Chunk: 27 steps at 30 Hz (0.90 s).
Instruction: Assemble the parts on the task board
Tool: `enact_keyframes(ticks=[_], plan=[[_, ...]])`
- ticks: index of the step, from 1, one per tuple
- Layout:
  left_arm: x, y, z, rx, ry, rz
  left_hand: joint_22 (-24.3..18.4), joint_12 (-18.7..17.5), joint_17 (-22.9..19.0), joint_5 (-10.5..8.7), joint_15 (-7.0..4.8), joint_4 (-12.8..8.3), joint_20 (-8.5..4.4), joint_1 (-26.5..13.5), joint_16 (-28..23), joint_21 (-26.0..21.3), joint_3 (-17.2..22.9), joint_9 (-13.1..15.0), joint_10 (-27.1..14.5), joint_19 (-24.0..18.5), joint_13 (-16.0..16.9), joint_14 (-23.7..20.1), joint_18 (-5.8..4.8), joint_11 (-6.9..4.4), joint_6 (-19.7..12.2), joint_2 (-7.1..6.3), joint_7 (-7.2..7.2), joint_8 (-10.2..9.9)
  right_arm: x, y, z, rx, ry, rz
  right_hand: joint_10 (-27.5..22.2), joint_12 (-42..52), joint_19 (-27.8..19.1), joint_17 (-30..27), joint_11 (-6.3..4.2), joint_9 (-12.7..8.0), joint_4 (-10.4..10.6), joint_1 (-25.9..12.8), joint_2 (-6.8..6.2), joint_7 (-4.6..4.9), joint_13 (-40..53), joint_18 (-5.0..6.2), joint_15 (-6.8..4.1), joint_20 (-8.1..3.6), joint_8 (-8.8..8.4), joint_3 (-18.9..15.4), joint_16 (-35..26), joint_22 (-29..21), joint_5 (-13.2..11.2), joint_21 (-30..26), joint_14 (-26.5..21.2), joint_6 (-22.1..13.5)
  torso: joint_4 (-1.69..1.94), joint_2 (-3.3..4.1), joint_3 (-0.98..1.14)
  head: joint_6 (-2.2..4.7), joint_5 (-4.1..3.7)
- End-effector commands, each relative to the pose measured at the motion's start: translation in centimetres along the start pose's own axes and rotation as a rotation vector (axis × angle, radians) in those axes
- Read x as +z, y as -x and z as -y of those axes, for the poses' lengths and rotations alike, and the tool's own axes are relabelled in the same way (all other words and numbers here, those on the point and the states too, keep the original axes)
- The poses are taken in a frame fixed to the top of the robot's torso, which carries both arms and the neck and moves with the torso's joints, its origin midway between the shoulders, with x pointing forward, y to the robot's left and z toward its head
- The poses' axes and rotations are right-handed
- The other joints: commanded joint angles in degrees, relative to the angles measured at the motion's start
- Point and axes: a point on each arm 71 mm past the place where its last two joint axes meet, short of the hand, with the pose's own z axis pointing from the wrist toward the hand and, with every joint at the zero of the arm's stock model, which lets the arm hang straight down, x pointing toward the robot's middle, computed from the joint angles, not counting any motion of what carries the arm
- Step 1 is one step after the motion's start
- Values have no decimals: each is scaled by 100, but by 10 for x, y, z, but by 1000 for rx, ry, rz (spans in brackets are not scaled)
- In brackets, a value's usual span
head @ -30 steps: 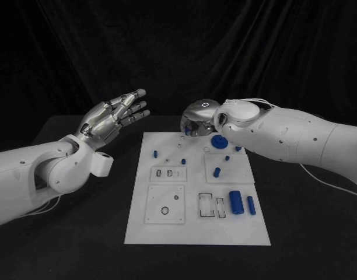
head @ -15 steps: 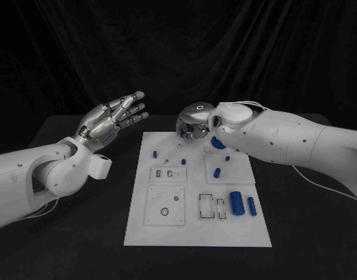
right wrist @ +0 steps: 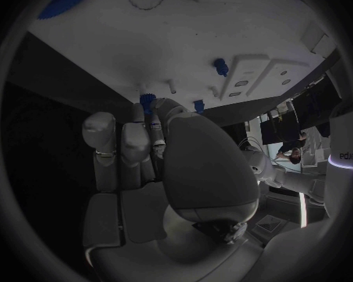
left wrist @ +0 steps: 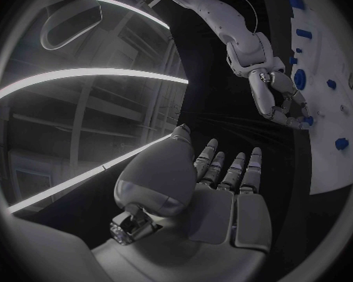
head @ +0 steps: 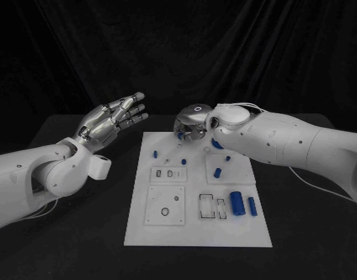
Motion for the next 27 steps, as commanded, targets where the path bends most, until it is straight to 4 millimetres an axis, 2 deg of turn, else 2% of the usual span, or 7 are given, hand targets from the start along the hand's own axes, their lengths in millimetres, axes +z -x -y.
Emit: enact_keyframes(ticks=[1, 6, 8, 27], plan=[[1, -1, 2, -7, -11, -9, -5, 33, 9, 39, 27, 4, 30, 52, -9, -24, 46, 11, 15, 2, 10, 31, 81, 22, 70, 0, -1, 36, -1, -10, 1, 8, -17, -35, -46, -51, -36, -33, 36, 21, -15, -55, -8, 1, -8, -32, 2, 17, -31, 51, -48, 13, -32, 26, -61, -60, 4, -6, 1, -22, 5], [0, 0, 2, -6, -11, -8, -5, 33, 9, 39, 27, 4, 30, 52, -9, -24, 46, 11, 15, 2, 10, 31, 81, 22, 70, 0, -1, 36, -2, -10, 3, 6, -36, -24, -66, -66, -56, -35, 50, 55, -57, -39, 10, 13, 0, -33, 18, 33, -24, 102, -50, 40, 3, 29, -86, -47, 6, -6, -1, -27, -2], [0, 0, 2, -6, -10, -8, -5, 33, 9, 39, 27, 4, 30, 52, -9, -24, 46, 11, 15, 2, 10, 31, 81, 22, 70, 0, -1, 36, -3, -10, 5, 4, -43, -16, -48, -55, -69, -27, 44, 102, -101, -26, 20, 59, 18, -30, 15, 37, 21, 132, -43, 60, 52, 34, -95, 32, 9, -5, 0, -24, -8], [1, 0, 2, -8, -6, -10, -5, 35, 10, 48, 28, 6, 36, 65, -8, -21, 52, 13, 18, 4, 10, 35, 88, 29, 94, 3, 6, 44, -5, -11, 10, 2, -60, -12, -43, -53, -60, -48, 54, 152, -128, -76, 5, 62, 36, -40, 23, 45, 34, 134, -52, 132, 53, 72, -117, 40, -9, -13, 8, -32, 3]])
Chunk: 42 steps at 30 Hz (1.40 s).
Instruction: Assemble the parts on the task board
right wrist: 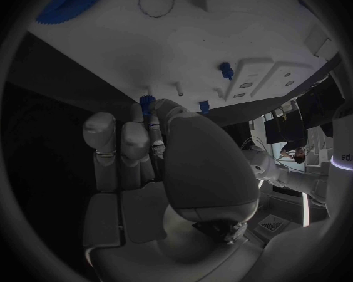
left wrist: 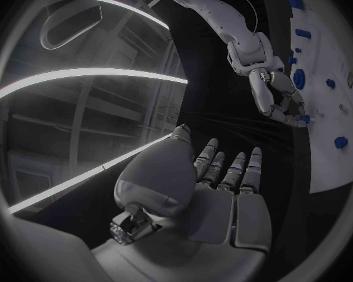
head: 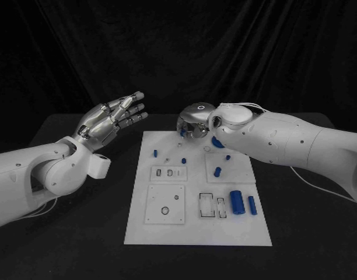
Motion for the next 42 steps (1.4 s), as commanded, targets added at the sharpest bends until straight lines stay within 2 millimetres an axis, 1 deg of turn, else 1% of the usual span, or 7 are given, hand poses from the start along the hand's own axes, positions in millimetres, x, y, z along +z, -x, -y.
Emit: enact_keyframes(ticks=[1, 8, 37, 39, 40, 41, 42], plan=[[1, -1, 2, -8, -12, -11, -7, 35, 10, 25, 7, -10, 36, 65, -8, -21, 36, 8, 19, 4, 6, 14, 88, 30, 33, 3, -13, 21, -2, -7, 2, -4, -24, -26, -4, -1, -17, -15, -8, 14, -18, -62, 19, -20, 5, -40, 13, 3, 15, 24, -24, 11, 1, 26, -43, -1, -4, -3, 5, -5, 1], [1, -1, 2, -8, -11, -11, -7, 34, 9, 32, 8, -9, 40, 74, -8, -18, 42, 8, 18, 7, 6, 13, 91, 32, 38, 8, -11, 23, -3, -8, 2, -1, -17, -34, 1, 0, -12, -23, -13, 27, -19, -90, 16, -32, 12, -44, 16, 7, 5, 23, -27, 41, -19, 41, -51, -27, 4, -4, -3, -16, -4], [1, 0, 1, -7, 3, -10, -7, 34, 9, 49, 9, -11, 47, 95, -9, -16, 57, 8, 18, 9, 6, 13, 97, 39, 53, 16, -4, 26, -2, -11, -5, 6, -10, -49, -38, -31, 14, -92, -7, 74, -47, -162, 8, -71, 28, -67, 21, 14, -47, 40, -72, 177, -162, 106, -103, -140, 5, -3, -3, -56, -14], [1, 0, 1, -7, 4, -10, -7, 33, 9, 50, 9, -12, 47, 97, -10, -15, 58, 8, 16, 9, 5, 11, 98, 40, 56, 16, -3, 27, -2, -11, -4, 7, -24, -54, -162, -98, -52, -190, 37, 66, -60, -194, -23, -110, 16, -61, 53, 33, -132, 61, -137, 142, -175, 57, -175, -288, 3, -3, -4, -59, -12], [1, 0, 1, -7, 5, -9, -7, 33, 9, 50, 9, -12, 47, 97, -10, -15, 58, 8, 16, 9, 5, 11, 98, 40, 56, 16, -3, 27, -2, -11, -3, 7, -32, -56, -314, -168, -128, -258, 66, 21, -56, -233, -53, -199, 2, -47, 91, 54, -273, 67, -185, 83, -324, -10, -237, -541, 3, -3, -5, -57, -11], [1, 0, 1, -7, 5, -9, -7, 33, 9, 50, 9, -12, 47, 97, -10, -15, 58, 8, 16, 9, 5, 11, 98, 40, 56, 16, -3, 27, -2, -11, -3, 7, -37, -57, -367, -185, -159, -289, 81, 8, -53, -258, -67, -231, 6, -44, 99, 71, -322, 67, -203, 68, -407, -36, -266, -628, 5, -4, -5, -57, -11], [1, 0, 1, -7, 6, -9, -8, 29, 8, 55, 10, -14, 49, 104, -11, -16, 61, 7, 10, 8, 4, 9, 99, 42, 51, 14, -1, 26, -2, -12, -2, 7, -46, -58, -677, -303, -331, -474, 157, -76, -30, -342, -103, -324, -8, -8, 169, 119, -482, 38, -320, -88, -715, -204, -412, -1004, 6, -5, -6, -60, -10]])
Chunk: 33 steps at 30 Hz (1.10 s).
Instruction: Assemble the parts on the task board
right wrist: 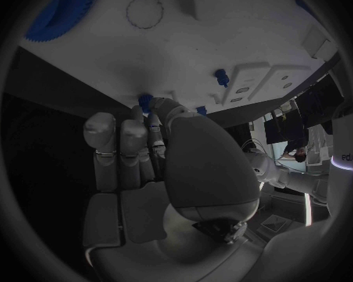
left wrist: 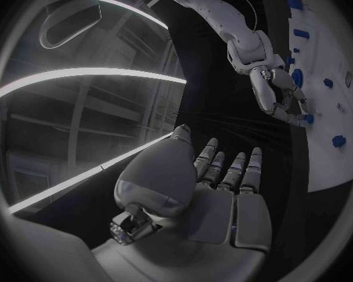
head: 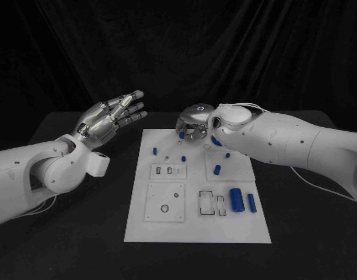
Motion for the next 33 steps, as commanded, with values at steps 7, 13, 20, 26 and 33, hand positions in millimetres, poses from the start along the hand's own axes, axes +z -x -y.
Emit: enact_keyframes(ticks=[7, 13, 20, 26, 33], plan=[[1, -1, 2, -8, -5, -10, -10, 27, 3, 38, 11, 0, 51, 70, -13, -17, 50, 8, 6, 7, 4, 6, 100, 46, 32, 17, 22, 27, -2, -2, 4, -5, -54, 0, -1439, -366, -576, -632, 160, -601, 10, -191, 47, -425, 24, 90, 155, 194, -163, -432, -344, -471, -807, -628, -608, -1724, 2, 0, -2, -2, 16], [1, 0, 2, -7, -3, -9, -11, 25, 3, 44, 11, -1, 53, 79, -15, -18, 54, 8, 3, 5, 4, 3, 102, 50, 33, 16, 25, 27, -8, 1, 8, -9, -37, 55, -1524, -301, -591, -694, 154, -744, 48, -190, 97, -507, 67, 97, 161, 208, -163, -583, -354, -453, -910, -681, -669, -1919, 2, -1, 3, 21, 4], [-3, 3, 3, -5, -2, -2, -11, 28, 4, 65, 14, -6, 59, 110, -12, -12, 71, 9, 8, 10, 5, 8, 106, 60, 54, 16, 34, 31, -33, 23, 22, 25, -15, 169, -1079, 23, -309, -469, 122, -601, 129, -148, 246, -269, 171, 50, 114, 174, 144, -689, -162, -176, -869, -529, -416, -794, -1, -2, 4, 38, 46], [-4, 5, 3, -1, -1, 5, -11, 33, 5, 81, 16, -9, 62, 131, -9, -9, 81, 12, 17, 13, 7, 13, 109, 64, 84, 12, 38, 38, -67, 41, 47, 70, -65, 196, 619, 1051, -691, -1146, -151, -603, 178, -86, 268, 39, 575, 181, 35, 114, 268, -572, -607, -630, -888, -1097, -756, -272, -6, -5, 2, 39, 51], [-3, 5, 3, -3, 1, 2, -12, 37, 6, 99, 17, -12, 66, 158, -6, -6, 93, 13, 24, 15, 8, 18, 112, 69, 99, 8, 42, 43, -100, 42, 71, 97, -156, 184, 2834, 6085, 1418, 4156, -570, -503, 629, -543, 181, 51, 5925, -521, -265, -169, 308, -933, 2188, 2281, -1324, 1578, 1386, 279, -12, -10, 4, 74, 28]])
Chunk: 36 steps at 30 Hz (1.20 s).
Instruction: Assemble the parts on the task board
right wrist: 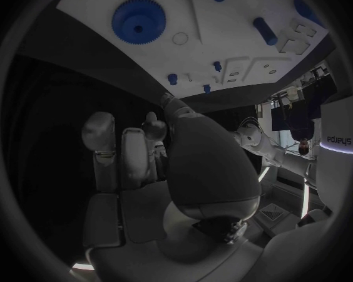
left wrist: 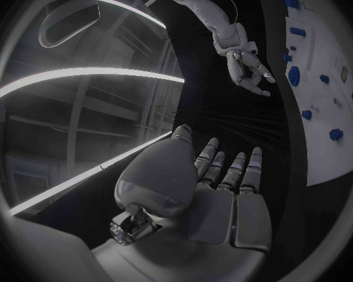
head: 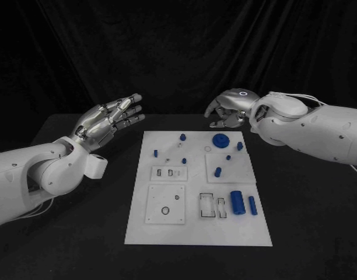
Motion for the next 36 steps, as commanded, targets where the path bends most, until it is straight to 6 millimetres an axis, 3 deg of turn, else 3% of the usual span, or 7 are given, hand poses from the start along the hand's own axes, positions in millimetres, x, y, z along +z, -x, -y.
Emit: enact_keyframes(ticks=[1, 2, 6, 14, 22, 27, 36], plan=[[2, -2, 2, -9, -13, -13, -7, 37, 7, 30, 17, 5, 45, 62, -6, -6, 45, 8, 4, -6, 9, 18, 112, 50, 52, 15, -5, 20, -6, 2, 8, 29, -82, 15, 977, 1006, 970, 1746, -79, 123, 169, -241, -32, -50, 1404, -319, -78, -87, 71, -184, 383, 1248, 2, 1179, 703, 157, -7, -8, -1, 11, -7], [2, -2, 1, -9, -12, -14, -7, 37, 7, 30, 17, 5, 45, 62, -6, -6, 45, 8, 4, -6, 9, 18, 112, 50, 52, 15, -5, 20, -9, 1, 11, 25, -101, 8, 1716, 1736, 972, 1746, -98, 169, 210, -291, -49, -48, 2803, -313, -93, -122, 106, -237, 383, 1243, 48, 1176, 703, 206, -22, -20, -3, 11, 2], [3, -2, 1, -11, -12, -17, -9, 43, 10, 46, 20, 3, 48, 85, 1, -6, 58, 9, 15, -7, 11, 31, 113, 55, 72, 16, -1, 25, -16, -5, 18, -2, -139, -22, 1716, 1736, 1471, 1746, -145, 531, 381, -527, -31, -109, 2803, -497, -179, -210, 344, -386, 383, 1807, 265, 1724, 703, 271, -43, -42, -14, -16, 43], [4, -2, 0, -14, -9, -23, -9, 50, 12, 61, 23, 3, 50, 106, 7, -4, 70, 10, 28, -5, 13, 42, 113, 59, 85, 18, 2, 28, -22, -24, 25, -19, -181, -120, 1716, 1736, 1498, 1746, -68, 1004, 401, -641, 14, -32, 2803, -509, -129, -154, 477, -393, 383, 1839, 714, 1754, 703, -256, -64, -61, 11, -51, 85], [5, -3, -1, -17, -7, -27, -9, 56, 13, 79, 26, 2, 53, 127, 12, 0, 82, 11, 39, -1, 15, 51, 113, 64, 99, 17, 6, 31, -24, -39, 28, -16, -193, -168, 1716, 1736, 1498, 1746, -18, 1014, 349, -622, 12, 25, 2803, -509, -85, -112, 403, -345, 383, 1839, 908, 1754, 703, -486, -55, -47, 15, -50, 71], [5, -3, -1, -18, -6, -28, -10, 57, 13, 84, 27, 1, 54, 133, 13, 0, 85, 11, 41, -1, 15, 52, 113, 66, 101, 16, 7, 32, -25, -49, 29, -12, -193, -188, 1716, 1736, 1498, 1746, 44, 900, 293, -541, -80, 92, 2803, -509, -29, -58, 248, -341, 383, 1839, 522, 1754, 703, -590, -46, -44, -3, -31, 61], [4, -2, -1, -18, -4, -27, -10, 62, 14, 91, 29, 0, 55, 144, 16, 2, 90, 12, 49, 1, 16, 57, 112, 69, 111, 14, 10, 34, -24, -58, 26, -6, -169, -178, 1716, 1736, 1498, 1746, 72, 850, 209, -348, -106, 115, 2803, -509, -7, -31, 245, -288, 383, 1839, 499, 1754, 703, -457, -54, -54, -11, -44, 65]])
